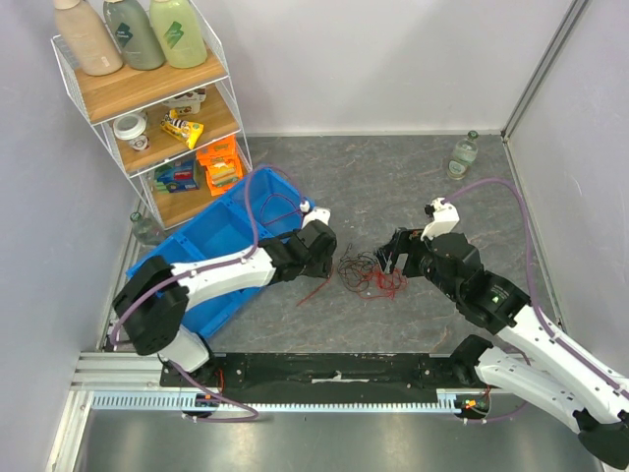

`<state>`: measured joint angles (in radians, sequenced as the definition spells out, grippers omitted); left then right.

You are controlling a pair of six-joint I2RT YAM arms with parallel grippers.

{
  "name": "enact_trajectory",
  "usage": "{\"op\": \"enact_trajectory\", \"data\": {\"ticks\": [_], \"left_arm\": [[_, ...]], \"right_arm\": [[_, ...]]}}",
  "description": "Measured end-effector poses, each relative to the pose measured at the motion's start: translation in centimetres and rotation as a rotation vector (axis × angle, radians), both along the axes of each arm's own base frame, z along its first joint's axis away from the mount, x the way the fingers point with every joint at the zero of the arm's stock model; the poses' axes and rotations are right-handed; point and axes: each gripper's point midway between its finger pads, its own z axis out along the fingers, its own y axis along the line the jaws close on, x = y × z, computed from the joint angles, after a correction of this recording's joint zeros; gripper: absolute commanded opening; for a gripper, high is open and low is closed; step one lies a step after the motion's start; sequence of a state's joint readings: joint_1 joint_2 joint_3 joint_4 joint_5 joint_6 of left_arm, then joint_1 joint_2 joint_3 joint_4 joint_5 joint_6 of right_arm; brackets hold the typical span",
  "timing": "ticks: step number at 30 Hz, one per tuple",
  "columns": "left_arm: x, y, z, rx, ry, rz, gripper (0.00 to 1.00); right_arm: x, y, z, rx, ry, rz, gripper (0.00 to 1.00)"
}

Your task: Untangle the cables

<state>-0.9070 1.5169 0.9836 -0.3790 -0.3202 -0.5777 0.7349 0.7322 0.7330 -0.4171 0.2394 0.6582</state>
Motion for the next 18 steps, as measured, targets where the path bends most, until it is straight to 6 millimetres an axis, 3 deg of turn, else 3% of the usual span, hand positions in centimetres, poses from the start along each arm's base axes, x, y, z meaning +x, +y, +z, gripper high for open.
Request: {"op": "enact_trajectory", "data": {"ticks": [2,6,14,18], "left_arm": [[-0.3,-0.2,-1.8,0.035,0.023,-0.037,0.67],[-0.8,-1.4,-3.5,0.033,0.046,-0.107,0.71],[0.3,-3.1,-5.0,0.015,0.037,-0.108,0.49],[1.6,-3.6,-5.7,0.018,0.034,-0.028,0.45]], "right_arm": [[-0.1,0.0,-0.2,0.002,0.003,0.002,0.91],[-0.3,0.0,-0.3,0.005,0.004,0.005,0.91],[-0.4,-0.2,-0.4,0.008,0.004,0.003,0.91],[-0.3,-0.1,-0.9,-0.007,0.015,0.004,0.91]]}}
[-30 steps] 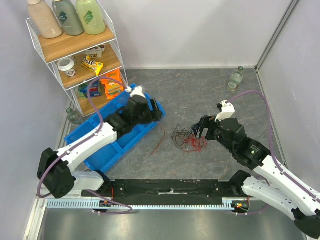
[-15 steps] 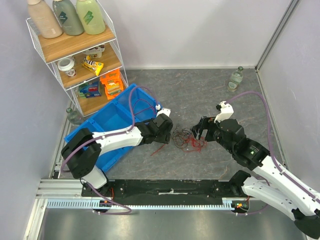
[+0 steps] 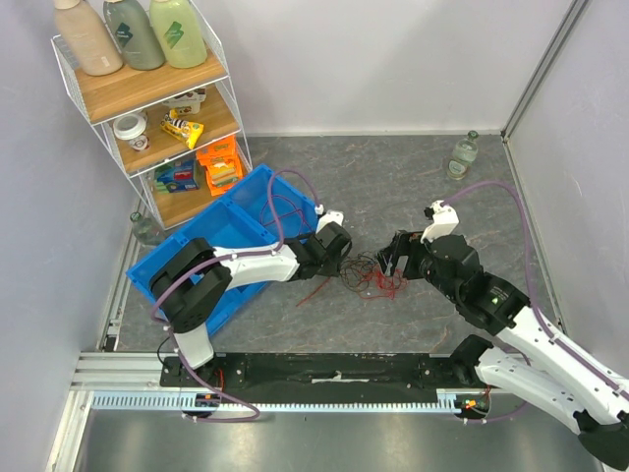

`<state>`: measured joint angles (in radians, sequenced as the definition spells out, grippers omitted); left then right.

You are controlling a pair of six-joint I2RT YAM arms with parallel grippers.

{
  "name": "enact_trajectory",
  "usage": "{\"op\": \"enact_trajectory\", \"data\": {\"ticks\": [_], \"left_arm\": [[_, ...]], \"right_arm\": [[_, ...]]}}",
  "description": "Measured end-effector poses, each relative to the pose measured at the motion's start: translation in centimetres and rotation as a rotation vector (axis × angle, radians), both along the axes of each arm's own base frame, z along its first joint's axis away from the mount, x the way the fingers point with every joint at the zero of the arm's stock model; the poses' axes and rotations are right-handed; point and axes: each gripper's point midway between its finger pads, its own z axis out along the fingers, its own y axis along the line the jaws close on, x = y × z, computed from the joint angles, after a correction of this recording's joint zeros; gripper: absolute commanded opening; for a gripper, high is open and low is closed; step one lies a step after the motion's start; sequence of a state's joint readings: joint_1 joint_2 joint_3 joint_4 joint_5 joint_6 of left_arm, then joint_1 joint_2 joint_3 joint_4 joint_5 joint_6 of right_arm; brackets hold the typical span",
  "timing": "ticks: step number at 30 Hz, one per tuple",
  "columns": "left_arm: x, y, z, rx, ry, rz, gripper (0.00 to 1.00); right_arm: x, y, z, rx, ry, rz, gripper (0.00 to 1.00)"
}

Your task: Untangle the cables

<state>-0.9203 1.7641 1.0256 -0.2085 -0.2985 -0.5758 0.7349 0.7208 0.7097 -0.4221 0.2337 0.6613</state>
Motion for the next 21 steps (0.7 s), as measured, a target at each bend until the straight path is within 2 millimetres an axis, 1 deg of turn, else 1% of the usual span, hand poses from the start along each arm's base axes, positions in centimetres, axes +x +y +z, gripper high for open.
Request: {"op": "enact_trajectory", "data": {"ticks": [3,6,9,11,12,13,14,18,20,21], "left_arm": [[0.4,0.1,-0.2,-0.006,-0.001,0.044,0.40],[0.5,0.0,-0.2,-0.019,0.006,0.071,0.39],[0.4,0.1,-0.8,-0.020,0.017,0.096,0.34],[0.7,0.0,-0.9,-0.023,0.013,0.112,0.25],[0.8,-0.1,-1.0,-0.024,0.011,0.118,0.18],[1.0,-0.2,-1.0,-0.024,0.008,0.123,0.06],[1.1,-0.2,-1.0,-0.024,0.006,0.127,0.03],[1.3,0.2,-0.8,-0.014,-0.008,0.144,0.02],[1.2,0.8,-0.3,-0.016,-0.025,0.153,0.02],[1.1,1.1,0.3,-0.027,-0.037,0.156,0.02]], "right_arm": [[-0.1,-0.1,0.2,0.006,-0.003,-0.001,0.91],[-0.2,-0.1,0.6,0.018,-0.014,-0.002,0.91],[-0.2,-0.2,0.6,0.021,-0.016,-0.001,0.91],[-0.2,-0.2,0.6,0.019,-0.015,-0.001,0.91],[-0.2,-0.1,0.6,0.018,-0.014,-0.001,0.92],[-0.2,-0.1,0.5,0.016,-0.011,-0.001,0.91],[-0.1,-0.1,0.4,0.013,-0.008,-0.001,0.91],[-0.1,0.2,-0.2,0.001,0.012,0.008,0.91],[-0.2,0.1,0.0,0.011,0.007,0.007,0.92],[-0.3,0.1,0.2,0.019,0.002,0.006,0.91]]}}
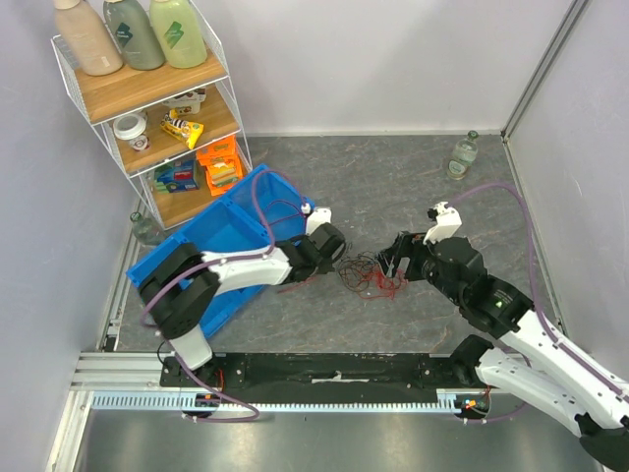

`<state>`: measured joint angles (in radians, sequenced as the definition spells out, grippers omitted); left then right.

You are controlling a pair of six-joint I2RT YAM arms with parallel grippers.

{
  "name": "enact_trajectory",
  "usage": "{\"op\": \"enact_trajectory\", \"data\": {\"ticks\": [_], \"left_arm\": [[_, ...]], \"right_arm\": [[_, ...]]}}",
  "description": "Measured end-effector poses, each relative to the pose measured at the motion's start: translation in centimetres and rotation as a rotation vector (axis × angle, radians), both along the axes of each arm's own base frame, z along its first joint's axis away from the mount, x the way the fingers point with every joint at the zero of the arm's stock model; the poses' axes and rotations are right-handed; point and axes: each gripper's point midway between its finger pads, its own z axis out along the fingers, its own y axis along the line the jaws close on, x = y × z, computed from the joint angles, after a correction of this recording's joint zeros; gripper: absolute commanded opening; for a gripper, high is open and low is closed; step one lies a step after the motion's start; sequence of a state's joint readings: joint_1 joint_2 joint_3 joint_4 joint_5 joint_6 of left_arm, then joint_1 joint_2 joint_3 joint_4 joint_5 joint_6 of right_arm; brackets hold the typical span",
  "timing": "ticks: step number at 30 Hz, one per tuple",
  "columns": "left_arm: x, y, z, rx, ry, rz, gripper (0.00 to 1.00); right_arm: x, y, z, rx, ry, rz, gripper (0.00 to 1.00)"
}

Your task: Untangle the cables

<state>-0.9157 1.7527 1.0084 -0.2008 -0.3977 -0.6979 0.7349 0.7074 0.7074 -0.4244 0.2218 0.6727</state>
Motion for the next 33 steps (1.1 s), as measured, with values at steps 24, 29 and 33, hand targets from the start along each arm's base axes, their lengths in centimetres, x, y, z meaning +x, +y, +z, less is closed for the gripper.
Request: {"op": "enact_trajectory", "data": {"ticks": [24,29,33], "left_arm": [[11.7,7.5,17.4,-0.400,-0.591,0.026,0.02],[12.3,8.5,15.2,-0.335,-0.535,0.066,0.02],[11.8,8.8,11.7,-0.299,-0.418,0.103,0.13]], "right_arm": [[0.0,0.3,-0.3,-0.002,0.012,0.014,0.92],[0.0,0.4,-0.5,-0.006,0.015,0.013,0.92],[0.3,0.6,-1.2,-0.025,0.035,0.014,0.92]]}}
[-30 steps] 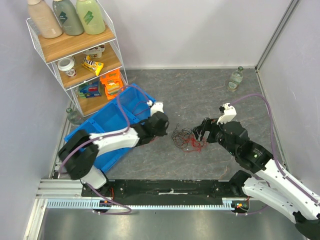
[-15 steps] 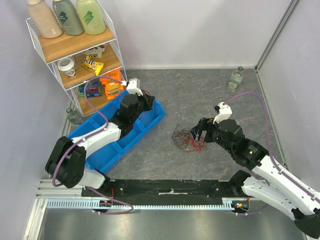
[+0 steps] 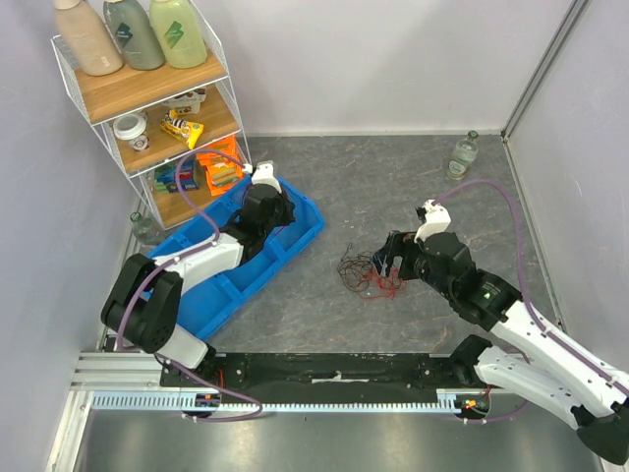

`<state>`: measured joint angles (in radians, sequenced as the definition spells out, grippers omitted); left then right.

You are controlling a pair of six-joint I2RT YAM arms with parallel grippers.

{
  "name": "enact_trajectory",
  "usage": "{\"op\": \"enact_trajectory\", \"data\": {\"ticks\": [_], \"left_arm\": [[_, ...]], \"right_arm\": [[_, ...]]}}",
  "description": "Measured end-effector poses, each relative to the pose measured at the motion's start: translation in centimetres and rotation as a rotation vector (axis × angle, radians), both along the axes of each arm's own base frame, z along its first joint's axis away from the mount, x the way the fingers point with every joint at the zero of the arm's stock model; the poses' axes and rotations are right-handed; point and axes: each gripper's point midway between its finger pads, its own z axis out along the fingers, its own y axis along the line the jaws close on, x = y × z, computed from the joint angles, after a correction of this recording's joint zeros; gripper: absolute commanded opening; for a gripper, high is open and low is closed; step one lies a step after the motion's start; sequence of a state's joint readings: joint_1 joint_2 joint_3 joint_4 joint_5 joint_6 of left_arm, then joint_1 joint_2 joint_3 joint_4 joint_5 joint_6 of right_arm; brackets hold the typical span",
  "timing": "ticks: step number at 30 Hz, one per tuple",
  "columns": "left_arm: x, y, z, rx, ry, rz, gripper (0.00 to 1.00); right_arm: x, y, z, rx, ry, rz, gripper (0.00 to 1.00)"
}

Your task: Untangle the cables

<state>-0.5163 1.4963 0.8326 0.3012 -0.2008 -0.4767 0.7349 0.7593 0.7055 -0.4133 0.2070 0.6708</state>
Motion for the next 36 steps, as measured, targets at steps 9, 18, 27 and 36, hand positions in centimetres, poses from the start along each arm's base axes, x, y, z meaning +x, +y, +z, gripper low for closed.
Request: {"op": "enact_trajectory", "data": {"ticks": [9,18,27,36], "left_arm": [[-2.2,0.5,-0.7,-0.006,0.115,-0.003,0.67],[-6.7,-0.3,10.3,-0.185,-0.067,-0.159,0.66],[-16.1,-8.4,4.6,-0.250,0.084,-0.590,0.62],[-18.0,-14.6,-3.0,-0.078,0.267,-0.627,0.68]], "right_arm": [[0.2,0.8,-0.7,-0.005,0.024,0.023,0.92],[1.2,1.6,-5.0,-0.117,0.122,0.031,0.89],[2.1,0.0,-9.8,-0.247,0.219,-0.073,0.80],[0.9,-3.3,-15.7,-0.271,0.322,-0.220,0.51]]}}
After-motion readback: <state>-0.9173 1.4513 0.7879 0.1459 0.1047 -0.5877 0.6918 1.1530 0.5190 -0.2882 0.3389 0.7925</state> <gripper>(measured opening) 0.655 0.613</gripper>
